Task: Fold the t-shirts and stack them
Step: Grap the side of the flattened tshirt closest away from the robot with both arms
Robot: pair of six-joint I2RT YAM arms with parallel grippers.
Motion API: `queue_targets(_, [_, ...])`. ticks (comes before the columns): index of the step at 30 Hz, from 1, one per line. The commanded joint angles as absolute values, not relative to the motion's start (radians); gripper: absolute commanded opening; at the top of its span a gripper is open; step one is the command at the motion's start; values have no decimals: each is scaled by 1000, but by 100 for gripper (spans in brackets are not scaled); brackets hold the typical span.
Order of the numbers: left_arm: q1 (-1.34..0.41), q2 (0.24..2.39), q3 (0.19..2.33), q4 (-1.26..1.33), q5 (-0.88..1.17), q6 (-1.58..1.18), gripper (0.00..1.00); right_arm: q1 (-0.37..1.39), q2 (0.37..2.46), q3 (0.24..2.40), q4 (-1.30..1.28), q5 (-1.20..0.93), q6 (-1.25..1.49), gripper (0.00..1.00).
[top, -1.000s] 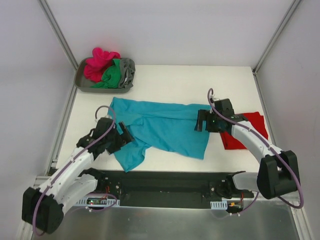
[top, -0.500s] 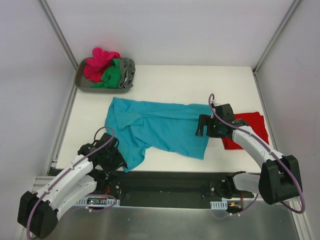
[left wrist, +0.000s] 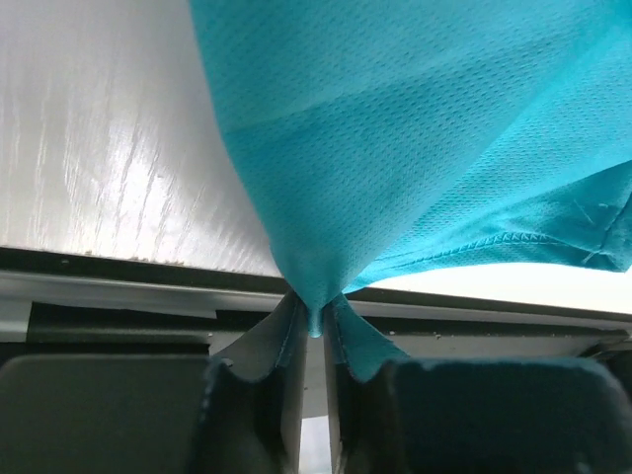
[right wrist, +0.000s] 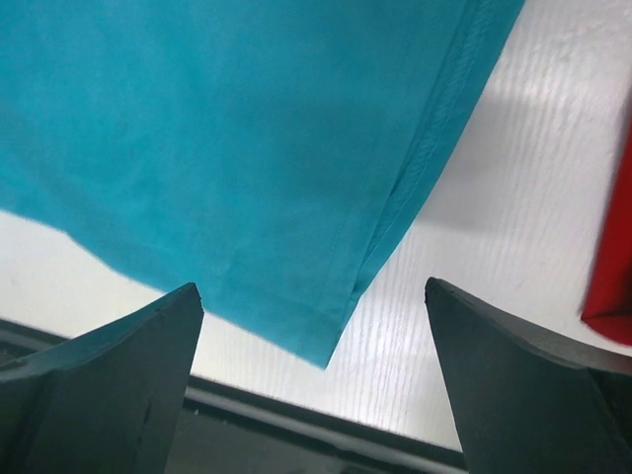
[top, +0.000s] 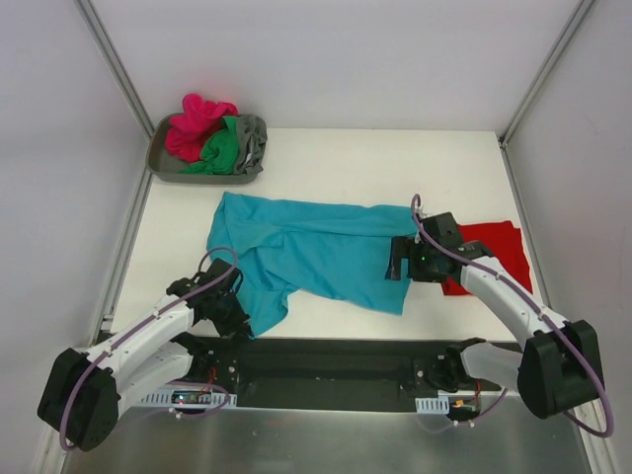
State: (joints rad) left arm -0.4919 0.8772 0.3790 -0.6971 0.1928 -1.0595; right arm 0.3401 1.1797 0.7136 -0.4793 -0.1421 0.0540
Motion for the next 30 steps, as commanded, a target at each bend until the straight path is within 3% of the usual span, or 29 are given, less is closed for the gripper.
queue_targets(1, [-503,905,382,-655,172,-1049,0,405,1100,706,-629,-141,101,99])
queue_targets(4, [-503,891,394,-655,158,-1037,0,469,1059,669,-707,-143,129,99])
queue_targets(9, [-503,816,399,-655,120,-1045,0,518,1011,572,-712,-121,225,91])
queue_targets(16, [-503,819,425,-657,92,-1026,0,541,1087,548,-468,-112,278,70])
queue_targets(24, [-503,775,428,-666,31,-1043,0,580,1200,588,-555,-19,294,48])
queue_targets(30, [-503,772,452,-715,-63,-1060,0,580,1204,594,-580,55,310,22])
